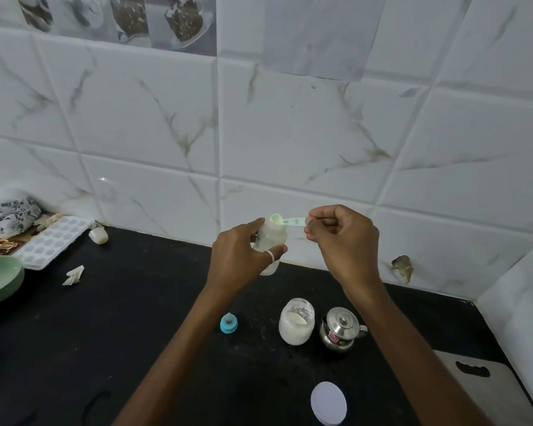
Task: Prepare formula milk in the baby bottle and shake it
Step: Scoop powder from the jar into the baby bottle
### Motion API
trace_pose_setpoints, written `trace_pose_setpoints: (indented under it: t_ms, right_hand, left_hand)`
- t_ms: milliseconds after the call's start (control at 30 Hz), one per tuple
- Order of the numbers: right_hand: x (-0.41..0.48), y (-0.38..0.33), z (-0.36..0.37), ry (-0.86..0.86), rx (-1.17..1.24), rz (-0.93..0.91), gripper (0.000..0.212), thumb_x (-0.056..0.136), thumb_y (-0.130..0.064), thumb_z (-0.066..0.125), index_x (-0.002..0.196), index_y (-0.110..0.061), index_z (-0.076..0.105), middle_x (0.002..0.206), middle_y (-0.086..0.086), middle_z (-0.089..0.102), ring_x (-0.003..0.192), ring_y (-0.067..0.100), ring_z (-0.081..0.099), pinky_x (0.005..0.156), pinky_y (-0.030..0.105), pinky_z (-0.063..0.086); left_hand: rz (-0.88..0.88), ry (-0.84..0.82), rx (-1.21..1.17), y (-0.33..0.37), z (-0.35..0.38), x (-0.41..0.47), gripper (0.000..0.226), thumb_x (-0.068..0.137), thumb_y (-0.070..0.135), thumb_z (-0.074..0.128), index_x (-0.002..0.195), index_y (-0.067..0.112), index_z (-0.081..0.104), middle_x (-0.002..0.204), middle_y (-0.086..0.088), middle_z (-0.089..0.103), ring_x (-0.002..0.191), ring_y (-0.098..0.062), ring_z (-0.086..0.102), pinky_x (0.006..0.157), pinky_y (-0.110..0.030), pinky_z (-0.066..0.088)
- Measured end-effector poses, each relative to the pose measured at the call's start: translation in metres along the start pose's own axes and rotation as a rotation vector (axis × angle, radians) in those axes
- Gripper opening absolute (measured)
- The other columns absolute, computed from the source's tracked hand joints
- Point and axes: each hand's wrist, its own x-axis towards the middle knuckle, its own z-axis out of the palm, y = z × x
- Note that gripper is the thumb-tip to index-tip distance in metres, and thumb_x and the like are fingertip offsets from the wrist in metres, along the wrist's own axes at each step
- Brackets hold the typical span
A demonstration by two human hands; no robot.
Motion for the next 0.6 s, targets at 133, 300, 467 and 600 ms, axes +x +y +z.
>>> trace_pose_setpoints:
  t_ms: [133,300,467,600]
  right_hand:
    - [-0.0041,0.0024,0.0024,0.005,-0.123,-0.142,0.010,0.091,-0.011,0.073,0.095,-0.019,0.077,0.084,-0.013,0.076,0.077,0.004,0.073,0.078,0.025,0.060]
    - [-0.0068,0.0044,0.0050,0.032,-0.225,-0.345,0.010,0.090,-0.004,0.074,0.096,-0.012,0.077,0.087,-0.004,0.076,0.077,0.007,0.070,0.074,0.027,0.060]
    - [-0.0083,0.0062,0.0047,0.020,-0.331,-0.543,0.007,0.092,0.001,0.071,0.096,-0.003,0.075,0.089,0.005,0.075,0.078,0.018,0.069,0.068,0.034,0.058]
    - [-0.0108,0.0062,0.0045,0.008,-0.406,-0.647,0.008,0.091,0.003,0.071,0.097,0.002,0.075,0.090,0.011,0.075,0.078,0.023,0.071,0.067,0.026,0.055]
  left_hand:
    - [0.004,0.009,0.023,-0.0013,0.0000,-0.0002,0.065,0.073,0.055,0.082,0.126,0.019,0.069,0.106,0.002,0.076,0.092,-0.015,0.068,0.083,-0.042,0.057]
    - [0.006,0.015,0.033,-0.0023,-0.0011,0.0004,0.066,0.073,0.056,0.081,0.125,0.017,0.069,0.106,0.001,0.076,0.092,-0.016,0.069,0.082,-0.042,0.058]
    - [0.020,0.019,0.034,-0.0027,-0.0013,0.0014,0.070,0.074,0.055,0.081,0.130,0.017,0.066,0.111,0.000,0.075,0.095,-0.016,0.069,0.083,-0.042,0.058]
    - [0.015,0.024,0.020,-0.0036,-0.0011,0.0014,0.071,0.073,0.055,0.082,0.132,0.017,0.066,0.111,-0.001,0.075,0.096,-0.016,0.069,0.085,-0.042,0.058]
